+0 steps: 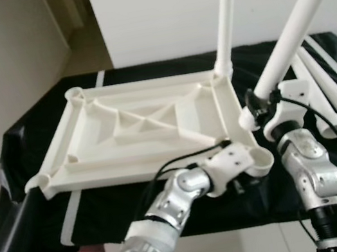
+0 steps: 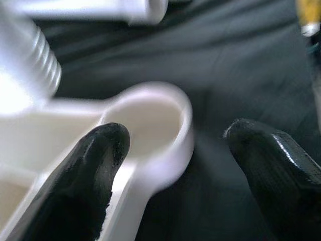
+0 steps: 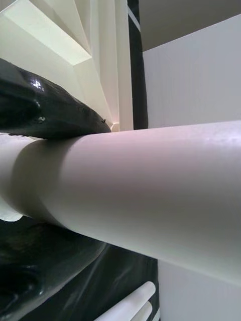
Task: Building children table
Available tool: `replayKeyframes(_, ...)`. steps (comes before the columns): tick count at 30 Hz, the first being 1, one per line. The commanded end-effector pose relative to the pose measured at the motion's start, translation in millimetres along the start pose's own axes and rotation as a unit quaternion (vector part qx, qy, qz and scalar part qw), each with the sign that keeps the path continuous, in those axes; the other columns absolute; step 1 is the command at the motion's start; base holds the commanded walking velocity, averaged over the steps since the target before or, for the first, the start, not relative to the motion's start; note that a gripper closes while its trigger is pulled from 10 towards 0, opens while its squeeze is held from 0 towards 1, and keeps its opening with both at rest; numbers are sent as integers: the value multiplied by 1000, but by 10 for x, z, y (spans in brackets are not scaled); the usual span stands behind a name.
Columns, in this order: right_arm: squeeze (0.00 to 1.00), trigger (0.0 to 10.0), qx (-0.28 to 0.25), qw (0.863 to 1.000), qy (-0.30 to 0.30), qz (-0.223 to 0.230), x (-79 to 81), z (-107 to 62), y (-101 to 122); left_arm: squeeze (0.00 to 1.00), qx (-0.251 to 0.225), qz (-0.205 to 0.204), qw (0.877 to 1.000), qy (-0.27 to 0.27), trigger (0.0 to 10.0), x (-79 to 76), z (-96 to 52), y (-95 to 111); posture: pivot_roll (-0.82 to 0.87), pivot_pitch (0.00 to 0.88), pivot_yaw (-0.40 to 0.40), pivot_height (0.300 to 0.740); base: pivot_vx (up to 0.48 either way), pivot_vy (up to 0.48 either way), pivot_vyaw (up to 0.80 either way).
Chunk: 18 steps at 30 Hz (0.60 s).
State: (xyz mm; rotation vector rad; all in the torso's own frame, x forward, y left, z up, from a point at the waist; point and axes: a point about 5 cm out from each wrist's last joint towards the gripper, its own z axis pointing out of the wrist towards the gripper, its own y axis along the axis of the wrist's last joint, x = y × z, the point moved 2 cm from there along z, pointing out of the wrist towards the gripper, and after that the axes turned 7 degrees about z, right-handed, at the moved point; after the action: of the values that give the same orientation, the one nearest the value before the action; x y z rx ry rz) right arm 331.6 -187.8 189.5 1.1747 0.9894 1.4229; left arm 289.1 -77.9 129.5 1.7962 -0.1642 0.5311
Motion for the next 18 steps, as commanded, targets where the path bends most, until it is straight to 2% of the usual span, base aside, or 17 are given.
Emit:
replayKeyframes(1,0,10000,-1,1000,0,4,10,2,24,0,-14,-9,1000,23,10000,76,20,78,-47,0,45,740,0,0,0)
replayKeyframes(3,0,10000,-2,1000,6,-3,45,-26,18,0,-27,-33,998,39,10000,149,-8,110,-42,0,44,740,0,0,0)
replayKeyframes(7,0,10000,-8,999,21,-24,124,-90,24,0,-52,-45,995,72,10000,294,-141,128,-35,0,42,740,0,0,0)
replayKeyframes(9,0,10000,-23,998,33,-45,174,-127,64,0,-64,-43,993,90,10000,389,-264,100,-34,0,40,740,0,0,0)
replayKeyframes(13,0,10000,-33,998,35,-50,198,-157,97,0,-63,-35,992,100,10000,449,-369,45,-33,0,36,740,0,0,0)
replayKeyframes(16,0,10000,-44,998,18,-52,195,-190,136,0,-57,-52,992,97,10000,500,-572,-74,-34,0,31,740,0,0,0)
replayKeyframes(17,0,10000,-44,998,18,-52,195,-190,136,0,-57,-52,992,97,10000,500,-572,-74,-34,0,31,740,0,0,0)
replayKeyframes(18,0,10000,-44,997,13,-54,211,-211,137,0,-61,-67,991,94,10000,513,-723,-136,-30,0,26,740,0,0,0)
